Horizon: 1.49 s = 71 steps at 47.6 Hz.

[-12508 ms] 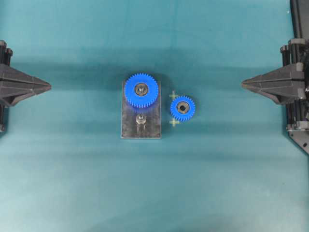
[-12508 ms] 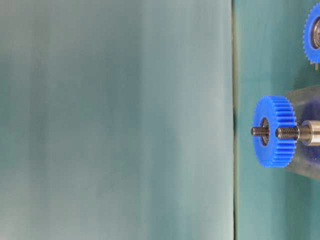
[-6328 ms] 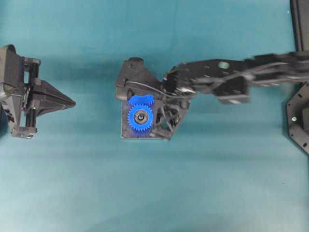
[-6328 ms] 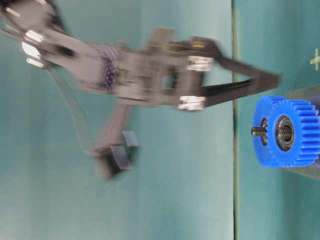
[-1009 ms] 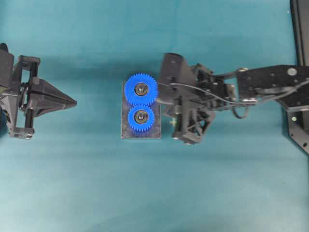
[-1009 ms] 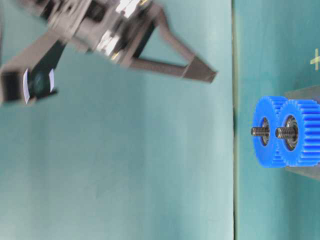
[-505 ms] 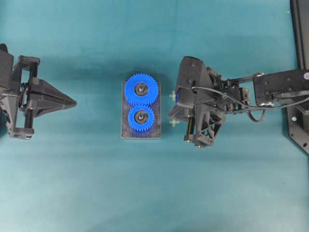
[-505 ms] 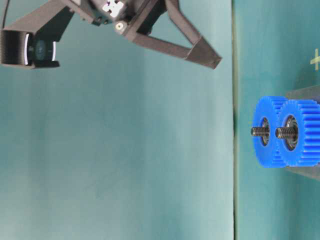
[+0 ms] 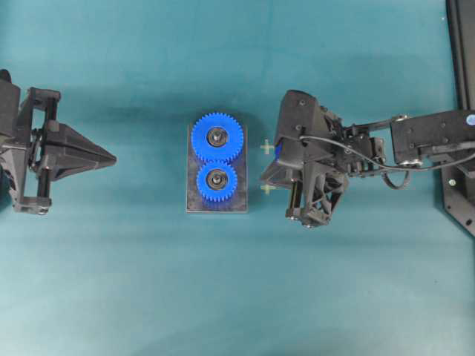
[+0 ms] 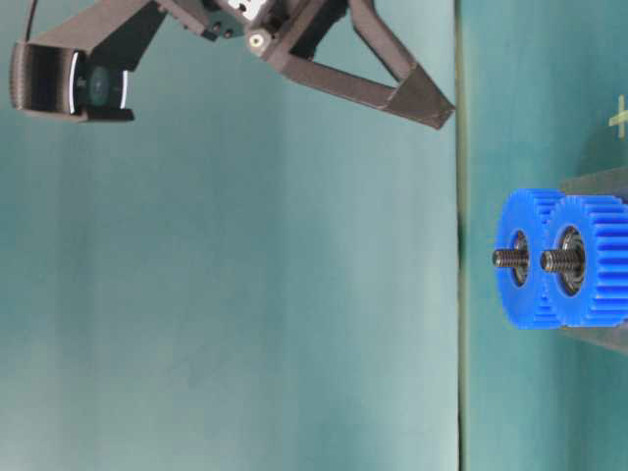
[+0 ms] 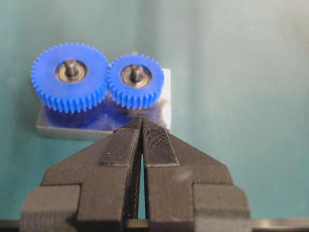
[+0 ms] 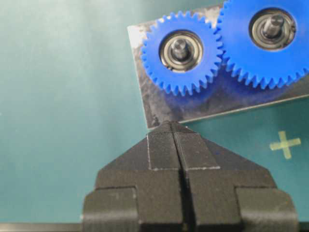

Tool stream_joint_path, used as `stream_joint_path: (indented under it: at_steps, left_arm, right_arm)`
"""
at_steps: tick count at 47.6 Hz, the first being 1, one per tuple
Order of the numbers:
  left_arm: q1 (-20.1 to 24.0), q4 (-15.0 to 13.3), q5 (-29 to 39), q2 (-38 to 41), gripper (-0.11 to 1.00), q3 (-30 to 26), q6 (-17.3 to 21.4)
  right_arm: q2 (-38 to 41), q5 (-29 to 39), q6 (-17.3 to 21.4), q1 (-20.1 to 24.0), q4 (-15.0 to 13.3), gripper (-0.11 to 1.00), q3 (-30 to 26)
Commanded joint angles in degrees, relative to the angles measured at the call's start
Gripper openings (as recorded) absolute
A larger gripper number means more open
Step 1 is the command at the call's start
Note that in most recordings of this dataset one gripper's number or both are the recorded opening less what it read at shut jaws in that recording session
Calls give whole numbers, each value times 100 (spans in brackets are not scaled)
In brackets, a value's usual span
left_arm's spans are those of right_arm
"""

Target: Fit the small gear onto the shaft.

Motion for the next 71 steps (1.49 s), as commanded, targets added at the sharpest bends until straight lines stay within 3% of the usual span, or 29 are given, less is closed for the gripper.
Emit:
stream_joint_path:
  at_steps: [1, 35, 71]
  left_arm:
    - [-9, 9, -53, 18, 0, -70, 0]
    - [-18, 18, -202, 44, 0, 70, -53]
    - [-18, 18, -220, -554, 0, 193, -62]
  right_arm:
    - [-123, -158, -35, 9, 9, -2, 9]
    - [-123, -281, -35, 9, 9, -2, 220]
    - [-97, -721, -35, 9, 0, -2, 316]
